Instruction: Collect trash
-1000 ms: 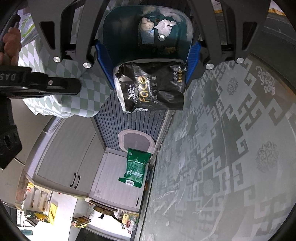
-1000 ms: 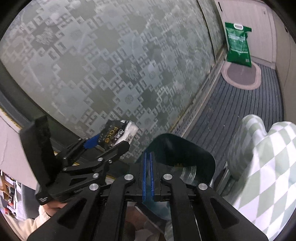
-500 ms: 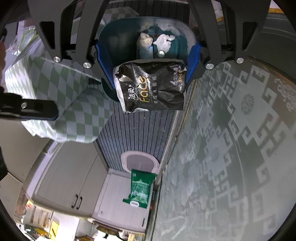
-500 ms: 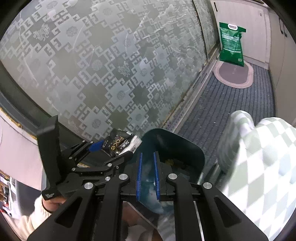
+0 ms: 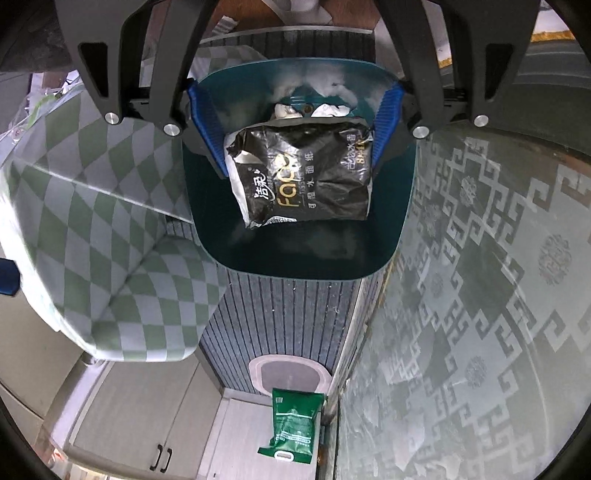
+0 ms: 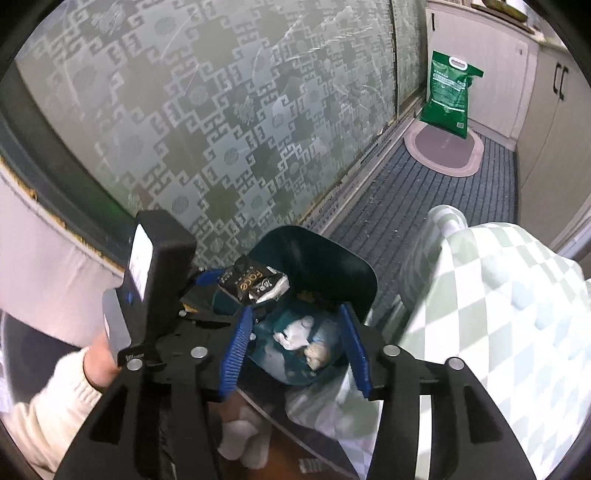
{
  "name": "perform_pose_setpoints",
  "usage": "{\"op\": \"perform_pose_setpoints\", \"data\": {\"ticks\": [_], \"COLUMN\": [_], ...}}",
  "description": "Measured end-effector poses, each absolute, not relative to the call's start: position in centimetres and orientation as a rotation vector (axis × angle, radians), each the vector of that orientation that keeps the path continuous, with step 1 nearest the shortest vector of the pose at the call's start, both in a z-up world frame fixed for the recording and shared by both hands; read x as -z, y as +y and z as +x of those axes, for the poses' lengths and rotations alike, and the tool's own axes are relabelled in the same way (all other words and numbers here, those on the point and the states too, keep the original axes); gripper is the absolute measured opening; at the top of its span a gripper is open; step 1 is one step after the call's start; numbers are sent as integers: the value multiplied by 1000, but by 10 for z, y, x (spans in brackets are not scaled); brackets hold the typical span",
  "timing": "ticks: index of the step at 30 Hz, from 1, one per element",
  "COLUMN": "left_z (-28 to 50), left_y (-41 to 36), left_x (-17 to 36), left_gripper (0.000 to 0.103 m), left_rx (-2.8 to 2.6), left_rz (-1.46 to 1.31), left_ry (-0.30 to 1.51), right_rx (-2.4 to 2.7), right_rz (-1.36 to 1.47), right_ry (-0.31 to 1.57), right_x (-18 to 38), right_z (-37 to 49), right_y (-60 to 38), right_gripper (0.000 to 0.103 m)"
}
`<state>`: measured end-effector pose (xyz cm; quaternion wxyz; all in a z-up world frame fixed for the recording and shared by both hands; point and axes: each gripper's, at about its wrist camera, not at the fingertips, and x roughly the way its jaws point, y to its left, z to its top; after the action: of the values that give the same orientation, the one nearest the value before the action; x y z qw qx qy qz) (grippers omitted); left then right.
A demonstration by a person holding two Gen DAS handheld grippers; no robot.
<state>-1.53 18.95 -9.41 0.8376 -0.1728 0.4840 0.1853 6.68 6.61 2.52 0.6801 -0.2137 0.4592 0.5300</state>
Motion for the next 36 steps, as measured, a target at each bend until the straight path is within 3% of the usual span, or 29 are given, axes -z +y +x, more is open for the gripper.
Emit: {"op": "perform_pose_setpoints", "data": {"ticks": [3,6,10,13,25,28,36], "left_z": [-15,-16,-16,-19,-38,-43,-52], "left_y": [188,183,178,177,152,149,143], "left_x": [96,99,97,95,78,71,48], "left_gripper": [75,77,93,96,100,100,100], "left_rx": [-394,-390,-398,-404,-431,-451,-479], "left_rz": [-352,-325,-286,-272,-175,-180,-174], "left_ry": [1026,1038,1028,1013,932,894,773], "right_rx": [-1173,-1164,-1158,-1125,-1066,-1040,-952], "right_rz": [-500,-452,-412,-434,-436,-416,-349], "right_ry": [1014,993,989,952,861,832,703], "right_x": [-30,-36,-37,-39,-51,-57,-78], "right_z": [60,57,51,43,28,29,29], "right_y": [60,47,34,23,-10,-22,-57], "right_gripper": [58,71,83,88,94,99,100]}}
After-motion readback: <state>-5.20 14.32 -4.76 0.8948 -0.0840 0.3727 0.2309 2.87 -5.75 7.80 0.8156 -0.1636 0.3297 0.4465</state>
